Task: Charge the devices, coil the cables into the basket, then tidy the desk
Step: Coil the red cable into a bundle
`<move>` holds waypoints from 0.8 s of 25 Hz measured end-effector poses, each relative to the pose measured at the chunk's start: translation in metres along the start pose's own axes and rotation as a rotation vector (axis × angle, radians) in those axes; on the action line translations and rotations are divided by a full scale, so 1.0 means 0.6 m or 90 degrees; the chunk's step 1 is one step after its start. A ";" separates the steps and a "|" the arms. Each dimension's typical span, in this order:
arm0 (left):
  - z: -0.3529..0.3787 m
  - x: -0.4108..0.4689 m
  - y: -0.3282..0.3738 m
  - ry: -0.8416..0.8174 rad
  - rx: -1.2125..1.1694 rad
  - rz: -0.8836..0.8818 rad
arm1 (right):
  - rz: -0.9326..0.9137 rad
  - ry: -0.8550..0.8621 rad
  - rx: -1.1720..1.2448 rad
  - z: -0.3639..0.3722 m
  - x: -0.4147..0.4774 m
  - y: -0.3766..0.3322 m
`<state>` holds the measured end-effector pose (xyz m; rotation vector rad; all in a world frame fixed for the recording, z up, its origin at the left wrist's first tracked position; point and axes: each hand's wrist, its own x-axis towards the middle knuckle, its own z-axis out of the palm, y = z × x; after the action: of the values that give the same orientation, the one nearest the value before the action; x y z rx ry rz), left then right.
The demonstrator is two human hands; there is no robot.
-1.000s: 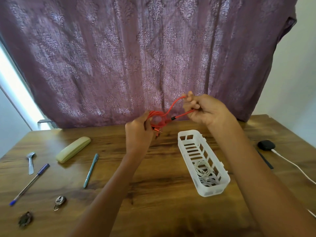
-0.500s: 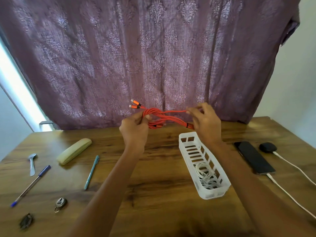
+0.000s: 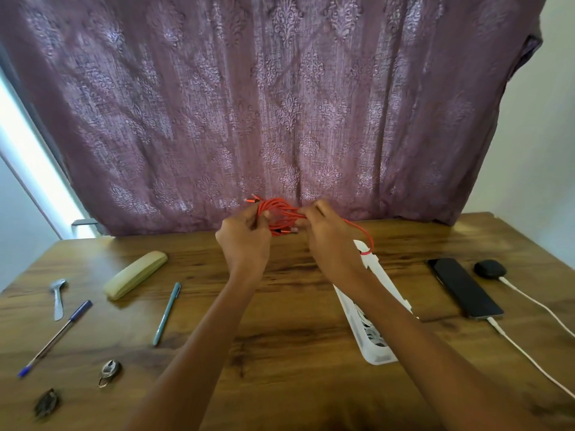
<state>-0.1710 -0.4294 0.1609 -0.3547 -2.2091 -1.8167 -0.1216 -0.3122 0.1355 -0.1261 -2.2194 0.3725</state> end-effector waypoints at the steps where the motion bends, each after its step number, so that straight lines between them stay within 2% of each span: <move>1: -0.002 0.003 -0.004 0.006 0.007 -0.013 | 0.021 -0.014 0.019 -0.004 0.002 0.003; 5: -0.022 0.023 -0.020 0.045 0.016 -0.052 | 0.154 0.065 0.161 -0.032 -0.002 0.030; 8: -0.030 0.037 -0.032 0.066 -0.026 -0.127 | 0.405 0.087 0.326 -0.033 -0.011 0.057; 10: -0.025 0.033 -0.034 0.020 -0.144 -0.184 | 0.515 0.121 0.387 -0.030 -0.017 0.057; 12: -0.016 0.018 -0.028 -0.045 -0.274 -0.235 | 0.556 0.134 0.383 -0.028 -0.020 0.047; 15: 0.000 -0.011 -0.014 -0.111 -0.387 -0.274 | 0.602 0.067 0.401 -0.014 -0.025 0.027; 20: 0.015 -0.038 -0.011 -0.163 -0.489 -0.297 | 0.675 -0.138 0.600 -0.020 -0.004 -0.012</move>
<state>-0.1523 -0.4221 0.1453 -0.2206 -1.7253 -3.0039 -0.1108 -0.3171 0.1430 -0.7609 -1.7586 2.0009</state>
